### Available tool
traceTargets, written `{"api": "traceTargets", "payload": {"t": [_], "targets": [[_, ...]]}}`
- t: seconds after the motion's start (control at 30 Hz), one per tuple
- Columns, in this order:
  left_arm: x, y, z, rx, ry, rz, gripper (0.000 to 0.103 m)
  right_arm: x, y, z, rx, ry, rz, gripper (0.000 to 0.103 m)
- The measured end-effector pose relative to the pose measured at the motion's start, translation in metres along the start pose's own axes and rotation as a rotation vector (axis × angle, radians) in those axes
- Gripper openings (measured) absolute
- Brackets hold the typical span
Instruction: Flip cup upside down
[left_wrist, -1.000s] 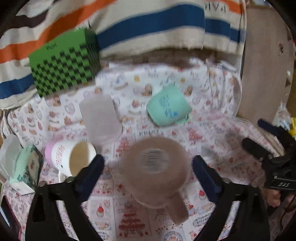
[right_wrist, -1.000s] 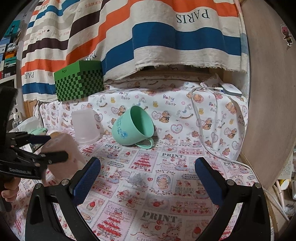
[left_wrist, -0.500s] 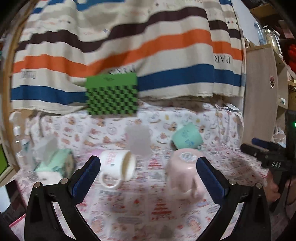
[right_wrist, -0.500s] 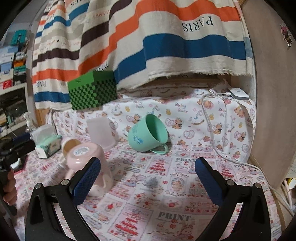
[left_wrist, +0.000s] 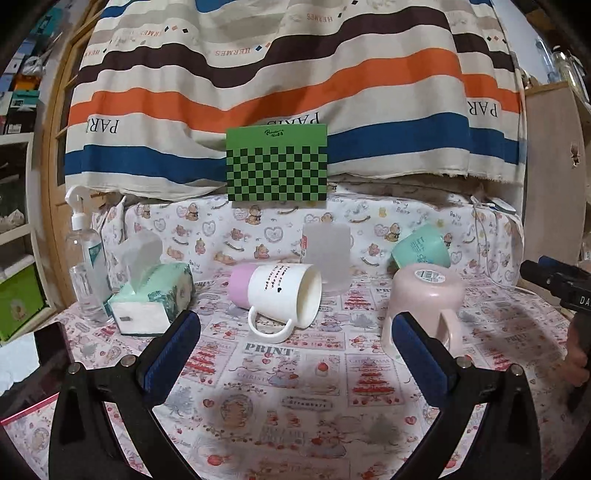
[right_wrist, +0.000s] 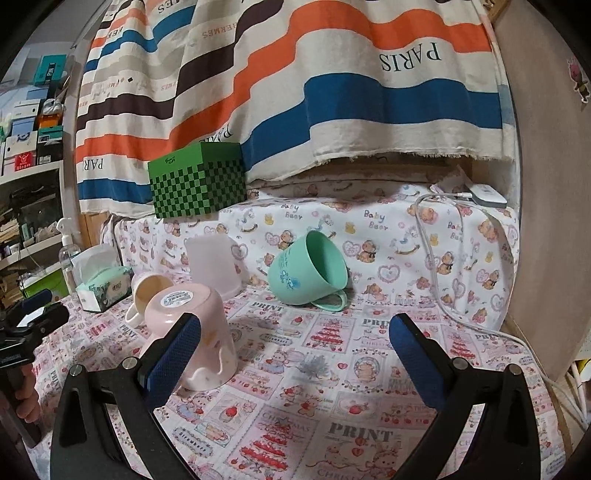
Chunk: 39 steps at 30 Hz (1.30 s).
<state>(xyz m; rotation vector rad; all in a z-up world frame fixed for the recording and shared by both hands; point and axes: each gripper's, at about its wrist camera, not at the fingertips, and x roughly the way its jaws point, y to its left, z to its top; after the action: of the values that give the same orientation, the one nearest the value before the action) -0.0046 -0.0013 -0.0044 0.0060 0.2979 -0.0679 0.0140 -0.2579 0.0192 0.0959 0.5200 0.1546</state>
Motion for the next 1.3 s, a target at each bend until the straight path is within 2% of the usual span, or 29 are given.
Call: {"api": "traceTargets", "payload": {"t": [0.3, 0.4, 1.3], "targets": [[0.002, 0.002, 0.0, -0.004, 0.007, -0.006, 0.103, -0.007, 0.015, 0.0, -0.077, -0.036, -0.02, 0.103], [0.001, 0.0, 0.001, 0.004, 0.006, -0.027, 0.103, -0.006, 0.013, 0.0, -0.065, -0.033, -0.023, 0.103], [0.002, 0.007, 0.001, -0.012, 0.01, 0.003, 0.103, -0.004, 0.01, 0.001, -0.063, -0.024, -0.028, 0.103]]}}
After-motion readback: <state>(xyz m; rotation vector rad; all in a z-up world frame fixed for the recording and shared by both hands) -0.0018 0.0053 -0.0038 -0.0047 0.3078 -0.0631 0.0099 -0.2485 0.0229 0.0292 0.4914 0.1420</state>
